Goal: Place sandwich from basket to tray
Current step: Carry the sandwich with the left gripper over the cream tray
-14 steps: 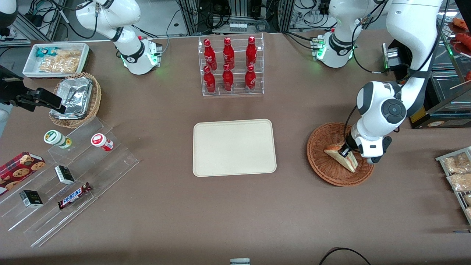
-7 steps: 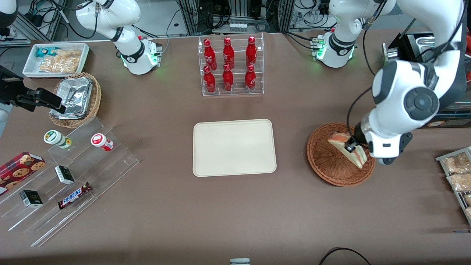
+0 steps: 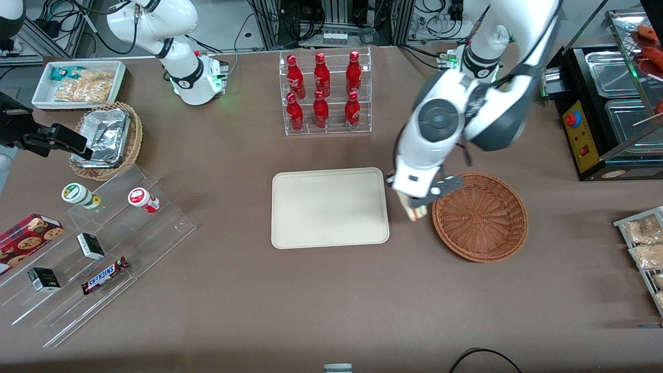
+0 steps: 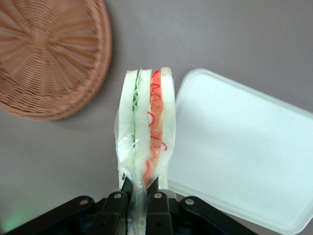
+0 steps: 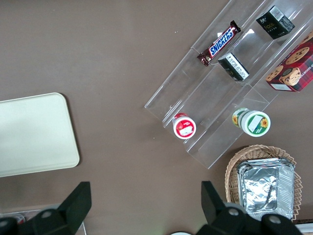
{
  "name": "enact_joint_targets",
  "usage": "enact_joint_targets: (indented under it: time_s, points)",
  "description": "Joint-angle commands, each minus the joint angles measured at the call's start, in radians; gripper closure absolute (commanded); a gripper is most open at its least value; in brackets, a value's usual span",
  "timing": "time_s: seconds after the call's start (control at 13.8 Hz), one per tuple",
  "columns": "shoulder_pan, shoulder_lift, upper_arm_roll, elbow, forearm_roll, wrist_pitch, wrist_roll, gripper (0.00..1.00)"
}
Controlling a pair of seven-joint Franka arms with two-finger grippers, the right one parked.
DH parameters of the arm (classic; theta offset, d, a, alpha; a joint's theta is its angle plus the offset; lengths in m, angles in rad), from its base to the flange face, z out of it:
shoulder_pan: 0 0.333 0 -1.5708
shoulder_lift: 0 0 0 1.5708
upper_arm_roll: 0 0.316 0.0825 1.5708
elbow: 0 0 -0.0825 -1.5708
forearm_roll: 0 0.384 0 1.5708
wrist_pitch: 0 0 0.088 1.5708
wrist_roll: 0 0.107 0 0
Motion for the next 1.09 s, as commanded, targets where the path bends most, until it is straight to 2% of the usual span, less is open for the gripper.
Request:
enact_joint_targets:
  time_s: [0.0,0.36,0.58,1.02]
  points:
    - [-0.069,0.105,0.011,0.097,0.008,0.021,0.007,0.93]
    - [-0.175,0.24,0.011,0.126,0.013,0.199,0.091,0.93]
    - [-0.208,0.3,0.011,0.146,0.039,0.249,0.155,0.92]
    - [-0.235,0.383,0.013,0.188,0.043,0.326,0.156,0.91]
